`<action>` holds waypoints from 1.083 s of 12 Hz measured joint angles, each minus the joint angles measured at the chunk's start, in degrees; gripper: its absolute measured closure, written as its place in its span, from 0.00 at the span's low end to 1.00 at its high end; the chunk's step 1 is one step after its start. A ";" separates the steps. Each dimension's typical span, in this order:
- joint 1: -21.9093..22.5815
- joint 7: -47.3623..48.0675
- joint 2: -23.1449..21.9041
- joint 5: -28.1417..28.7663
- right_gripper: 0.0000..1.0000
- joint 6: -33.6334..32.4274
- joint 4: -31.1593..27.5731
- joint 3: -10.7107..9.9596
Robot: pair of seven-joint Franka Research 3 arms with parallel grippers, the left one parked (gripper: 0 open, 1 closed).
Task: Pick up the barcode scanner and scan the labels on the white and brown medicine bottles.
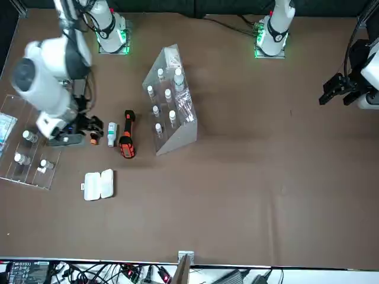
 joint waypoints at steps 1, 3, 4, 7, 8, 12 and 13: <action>-1.44 -1.54 -0.21 0.01 0.00 -4.52 2.95 -0.06; -3.64 -3.72 -0.49 0.02 0.00 -11.02 7.76 -0.12; -4.34 -3.93 -0.62 0.02 0.00 -12.91 9.47 -0.14; -5.22 -3.93 -0.67 0.05 0.00 -18.67 15.00 -0.14; -5.35 -3.93 -0.70 0.05 0.00 -21.19 17.49 -0.14; -7.01 -4.00 -1.91 0.05 0.00 -28.40 24.02 -0.38; -7.48 -4.06 -2.69 0.05 0.00 -28.94 24.23 -0.44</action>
